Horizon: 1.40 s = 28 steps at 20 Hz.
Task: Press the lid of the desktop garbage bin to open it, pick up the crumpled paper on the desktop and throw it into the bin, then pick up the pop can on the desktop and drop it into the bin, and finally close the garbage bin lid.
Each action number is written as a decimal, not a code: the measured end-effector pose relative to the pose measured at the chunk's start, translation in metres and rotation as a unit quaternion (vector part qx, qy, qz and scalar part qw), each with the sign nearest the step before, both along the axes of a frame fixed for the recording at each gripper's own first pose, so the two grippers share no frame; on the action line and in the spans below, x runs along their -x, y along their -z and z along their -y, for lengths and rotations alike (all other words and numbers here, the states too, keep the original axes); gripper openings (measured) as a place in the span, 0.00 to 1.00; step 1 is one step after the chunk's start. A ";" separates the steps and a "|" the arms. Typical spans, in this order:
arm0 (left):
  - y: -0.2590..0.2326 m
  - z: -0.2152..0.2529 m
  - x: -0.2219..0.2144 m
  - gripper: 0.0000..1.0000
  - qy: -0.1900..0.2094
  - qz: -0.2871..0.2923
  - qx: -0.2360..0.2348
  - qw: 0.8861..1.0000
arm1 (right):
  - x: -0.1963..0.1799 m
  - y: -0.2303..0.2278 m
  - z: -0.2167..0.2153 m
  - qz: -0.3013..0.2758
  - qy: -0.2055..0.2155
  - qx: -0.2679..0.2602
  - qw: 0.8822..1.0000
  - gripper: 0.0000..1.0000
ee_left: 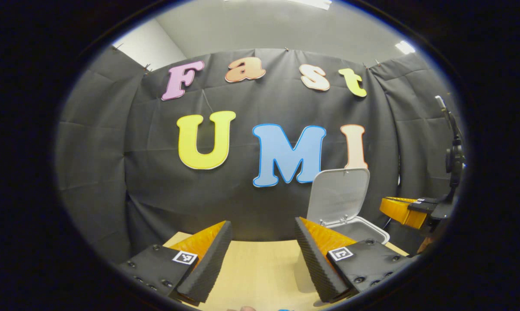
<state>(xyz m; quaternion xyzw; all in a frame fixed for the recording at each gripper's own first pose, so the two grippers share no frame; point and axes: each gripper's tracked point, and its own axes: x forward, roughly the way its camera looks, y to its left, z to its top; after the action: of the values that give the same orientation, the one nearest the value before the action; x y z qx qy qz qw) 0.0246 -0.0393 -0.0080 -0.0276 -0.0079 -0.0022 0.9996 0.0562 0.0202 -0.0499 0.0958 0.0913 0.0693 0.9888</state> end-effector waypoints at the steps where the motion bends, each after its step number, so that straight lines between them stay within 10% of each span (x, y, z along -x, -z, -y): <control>1: 0.000 0.000 0.000 0.94 0.000 0.000 0.000 1.000 | 0.001 -0.001 -0.001 0.001 0.000 0.001 1.000 0.04; 7: 0.001 0.001 0.002 0.94 0.002 -0.001 0.004 1.000 | 0.008 -0.002 -0.005 0.000 -0.008 -0.001 1.000 0.05; 13: 0.009 0.003 0.004 0.99 0.009 -0.008 0.011 1.000 | 0.010 -0.002 -0.009 0.001 -0.022 0.002 1.000 0.80; 16: 0.016 0.007 0.005 0.99 0.016 -0.011 0.015 1.000 | 0.012 -0.009 -0.008 0.012 -0.017 -0.001 1.000 0.93; 28: 0.133 0.033 -0.002 0.99 0.057 -0.113 0.011 0.992 | 0.019 -0.009 0.004 0.013 -0.001 0.018 1.000 0.94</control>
<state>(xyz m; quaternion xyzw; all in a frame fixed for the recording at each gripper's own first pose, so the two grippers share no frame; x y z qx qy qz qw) 0.0261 -0.0720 -0.1409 -0.0389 0.1064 -0.0559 0.9920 0.0372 0.0158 -0.0410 0.0771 0.0799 0.0694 0.9914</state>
